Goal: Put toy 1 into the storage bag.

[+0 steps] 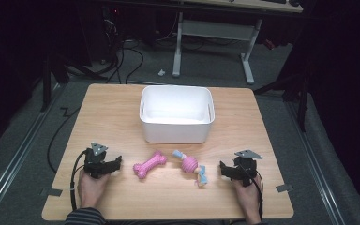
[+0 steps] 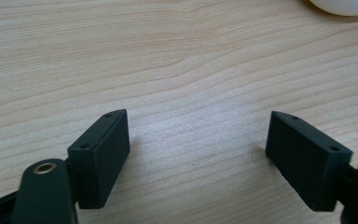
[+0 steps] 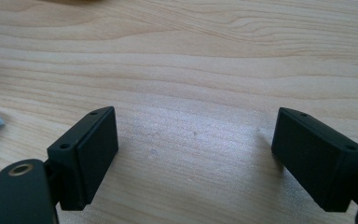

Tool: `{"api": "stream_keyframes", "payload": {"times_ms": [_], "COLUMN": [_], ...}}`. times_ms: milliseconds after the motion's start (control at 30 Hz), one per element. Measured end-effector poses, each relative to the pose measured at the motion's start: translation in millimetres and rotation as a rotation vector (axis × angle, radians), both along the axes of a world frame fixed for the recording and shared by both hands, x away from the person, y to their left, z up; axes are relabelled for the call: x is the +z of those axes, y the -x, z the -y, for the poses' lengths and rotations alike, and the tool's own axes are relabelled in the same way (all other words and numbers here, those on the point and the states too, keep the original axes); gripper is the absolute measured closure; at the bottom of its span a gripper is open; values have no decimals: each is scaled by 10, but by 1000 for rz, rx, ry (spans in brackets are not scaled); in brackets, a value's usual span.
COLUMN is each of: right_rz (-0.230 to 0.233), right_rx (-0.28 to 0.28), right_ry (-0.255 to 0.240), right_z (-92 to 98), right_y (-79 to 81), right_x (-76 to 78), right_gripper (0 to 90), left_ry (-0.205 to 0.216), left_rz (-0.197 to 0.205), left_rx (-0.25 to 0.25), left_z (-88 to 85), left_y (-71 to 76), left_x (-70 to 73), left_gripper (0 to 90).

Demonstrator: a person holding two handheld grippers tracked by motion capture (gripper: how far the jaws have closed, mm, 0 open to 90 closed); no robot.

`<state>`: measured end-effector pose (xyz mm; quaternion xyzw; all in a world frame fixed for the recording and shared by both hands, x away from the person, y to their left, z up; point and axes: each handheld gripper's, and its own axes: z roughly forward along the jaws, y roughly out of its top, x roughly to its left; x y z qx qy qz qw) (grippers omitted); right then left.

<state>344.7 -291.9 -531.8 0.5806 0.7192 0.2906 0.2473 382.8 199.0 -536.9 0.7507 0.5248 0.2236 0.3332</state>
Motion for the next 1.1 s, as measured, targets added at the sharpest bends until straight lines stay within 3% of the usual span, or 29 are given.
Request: {"api": "stream_keyframes", "payload": {"times_ms": [267,467,633,800,1100], "right_rz": [3,3,3,2,4], "right_rx": [22,22,23,22,24], "right_ry": [0,0,0,-1,-2], "right_z": [-7,-7,-7,-8,-7], "right_y": [2,2,2,4,7], "right_x": [1,1,1,1,0], "right_gripper": [160,161,161,161,161], "left_ry": [5,45,27,26,-7], "left_rz": [-5,-21,-25,5,-12], "left_rx": [-34,-31,-50,-65,-110], "left_z": [7,-32,-20,-9,8], "left_y": [-1,8,29,62,106], "left_x": [0,30,72,183,333], "left_gripper": [186,220,221,218,212]}}
